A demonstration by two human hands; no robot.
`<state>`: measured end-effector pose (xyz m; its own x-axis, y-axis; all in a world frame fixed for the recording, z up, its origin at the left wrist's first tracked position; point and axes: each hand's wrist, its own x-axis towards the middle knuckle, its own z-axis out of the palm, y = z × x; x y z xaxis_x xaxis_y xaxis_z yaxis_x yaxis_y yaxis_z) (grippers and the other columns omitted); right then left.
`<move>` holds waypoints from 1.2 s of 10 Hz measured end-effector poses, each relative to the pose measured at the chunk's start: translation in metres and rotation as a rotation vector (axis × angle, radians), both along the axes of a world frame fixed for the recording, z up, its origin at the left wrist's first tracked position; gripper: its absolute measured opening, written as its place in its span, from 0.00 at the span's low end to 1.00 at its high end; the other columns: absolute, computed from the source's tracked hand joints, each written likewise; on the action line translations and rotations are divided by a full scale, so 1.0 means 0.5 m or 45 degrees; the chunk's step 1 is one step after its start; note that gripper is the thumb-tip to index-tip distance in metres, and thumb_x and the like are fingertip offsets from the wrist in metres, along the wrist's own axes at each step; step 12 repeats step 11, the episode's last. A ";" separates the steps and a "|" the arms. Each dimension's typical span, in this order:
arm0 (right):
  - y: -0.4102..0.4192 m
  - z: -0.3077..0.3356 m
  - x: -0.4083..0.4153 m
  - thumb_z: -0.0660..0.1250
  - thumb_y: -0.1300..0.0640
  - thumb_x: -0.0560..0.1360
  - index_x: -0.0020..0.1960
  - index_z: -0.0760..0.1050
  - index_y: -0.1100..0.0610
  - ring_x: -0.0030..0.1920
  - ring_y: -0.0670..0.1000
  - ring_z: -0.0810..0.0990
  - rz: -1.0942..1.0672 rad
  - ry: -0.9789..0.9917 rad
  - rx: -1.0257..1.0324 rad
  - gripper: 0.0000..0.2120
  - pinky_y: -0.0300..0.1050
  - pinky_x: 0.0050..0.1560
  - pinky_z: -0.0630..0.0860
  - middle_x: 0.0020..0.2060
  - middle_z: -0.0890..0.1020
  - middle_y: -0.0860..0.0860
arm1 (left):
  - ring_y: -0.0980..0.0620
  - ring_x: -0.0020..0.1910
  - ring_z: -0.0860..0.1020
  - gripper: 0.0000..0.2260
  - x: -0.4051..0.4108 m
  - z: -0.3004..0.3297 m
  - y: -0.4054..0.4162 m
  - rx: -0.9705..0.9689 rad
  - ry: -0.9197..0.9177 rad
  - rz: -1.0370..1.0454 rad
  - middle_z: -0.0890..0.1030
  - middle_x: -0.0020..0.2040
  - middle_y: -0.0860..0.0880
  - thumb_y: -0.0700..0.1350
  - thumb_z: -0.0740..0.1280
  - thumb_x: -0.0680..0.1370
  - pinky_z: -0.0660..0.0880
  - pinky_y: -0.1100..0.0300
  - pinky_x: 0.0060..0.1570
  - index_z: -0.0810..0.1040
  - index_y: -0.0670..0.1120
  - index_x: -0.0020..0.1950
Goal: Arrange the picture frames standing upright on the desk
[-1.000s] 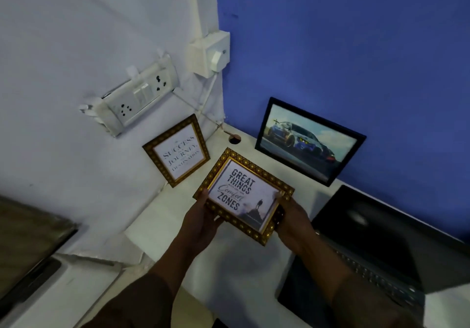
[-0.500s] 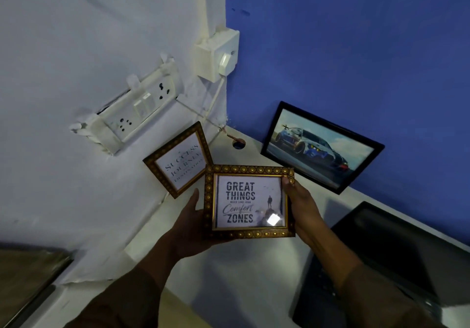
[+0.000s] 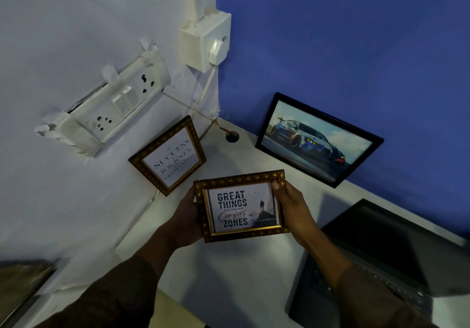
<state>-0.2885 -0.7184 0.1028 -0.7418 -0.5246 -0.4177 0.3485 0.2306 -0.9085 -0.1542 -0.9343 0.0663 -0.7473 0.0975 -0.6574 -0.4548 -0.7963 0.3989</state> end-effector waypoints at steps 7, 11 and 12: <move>0.003 -0.127 -0.006 0.49 0.26 0.74 0.73 0.71 0.57 0.73 0.56 0.71 -0.314 -0.411 0.334 0.43 0.56 0.78 0.58 0.70 0.76 0.57 | 0.36 0.64 0.78 0.33 -0.060 -0.149 -0.011 -0.409 -0.132 -0.081 0.82 0.62 0.36 0.66 0.53 0.80 0.69 0.38 0.69 0.84 0.42 0.60; 0.011 -0.164 0.041 0.48 0.39 0.83 0.66 0.75 0.55 0.61 0.54 0.77 -0.508 -0.347 0.297 0.27 0.50 0.69 0.67 0.59 0.80 0.54 | 0.41 0.59 0.80 0.26 0.013 -0.161 0.011 -0.611 -0.298 0.247 0.84 0.57 0.42 0.63 0.55 0.82 0.75 0.48 0.57 0.80 0.45 0.63; 0.011 -0.164 0.041 0.48 0.39 0.83 0.66 0.75 0.55 0.61 0.54 0.77 -0.508 -0.347 0.297 0.27 0.50 0.69 0.67 0.59 0.80 0.54 | 0.41 0.59 0.80 0.26 0.013 -0.161 0.011 -0.611 -0.298 0.247 0.84 0.57 0.42 0.63 0.55 0.82 0.75 0.48 0.57 0.80 0.45 0.63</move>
